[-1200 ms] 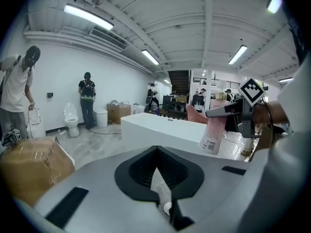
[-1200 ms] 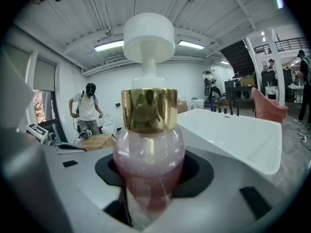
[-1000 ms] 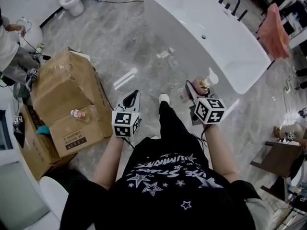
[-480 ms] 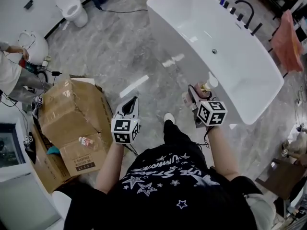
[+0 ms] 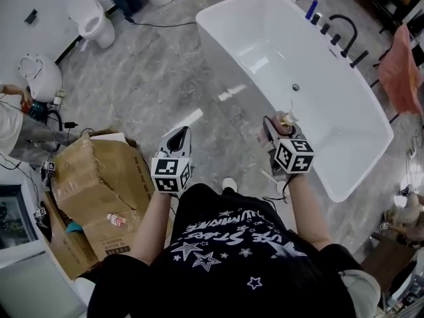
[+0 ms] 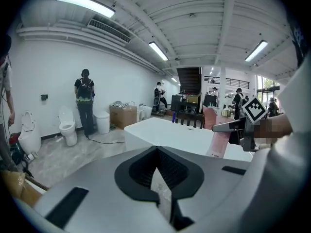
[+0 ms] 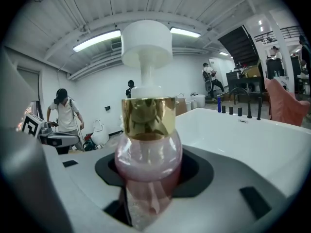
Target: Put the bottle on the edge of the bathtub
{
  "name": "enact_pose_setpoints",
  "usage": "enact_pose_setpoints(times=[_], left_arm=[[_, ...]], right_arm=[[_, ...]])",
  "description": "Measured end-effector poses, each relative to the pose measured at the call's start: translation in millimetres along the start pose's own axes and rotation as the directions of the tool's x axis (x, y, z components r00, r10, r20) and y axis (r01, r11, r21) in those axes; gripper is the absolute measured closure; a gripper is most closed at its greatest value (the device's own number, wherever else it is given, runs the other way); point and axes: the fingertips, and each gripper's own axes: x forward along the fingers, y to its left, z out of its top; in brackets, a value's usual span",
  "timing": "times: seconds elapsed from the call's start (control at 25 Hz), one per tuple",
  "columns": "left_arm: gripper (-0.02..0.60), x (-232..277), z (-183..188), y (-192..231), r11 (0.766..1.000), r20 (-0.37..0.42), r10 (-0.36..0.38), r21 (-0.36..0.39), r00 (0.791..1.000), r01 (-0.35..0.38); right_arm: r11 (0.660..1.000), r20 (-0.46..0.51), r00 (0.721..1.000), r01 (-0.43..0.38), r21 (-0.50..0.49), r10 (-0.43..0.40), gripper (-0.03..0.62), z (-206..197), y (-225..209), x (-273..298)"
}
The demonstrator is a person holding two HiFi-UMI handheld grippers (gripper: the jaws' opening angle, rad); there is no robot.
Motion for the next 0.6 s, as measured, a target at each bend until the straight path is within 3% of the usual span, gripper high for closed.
enact_pose_setpoints(times=[0.4, 0.6], left_arm=[[0.567, 77.3, 16.5, 52.2, 0.999, -0.037, -0.048, 0.000, 0.998, 0.048], [0.568, 150.6, 53.3, 90.7, 0.993, -0.011, -0.112, 0.024, 0.994, 0.112]], right_arm=[[0.999, -0.044, 0.998, 0.040, 0.025, -0.039, 0.373, 17.4, -17.8, 70.1], [0.995, -0.028, 0.995, 0.093, 0.035, -0.092, 0.373, 46.4, -28.9, 130.2]])
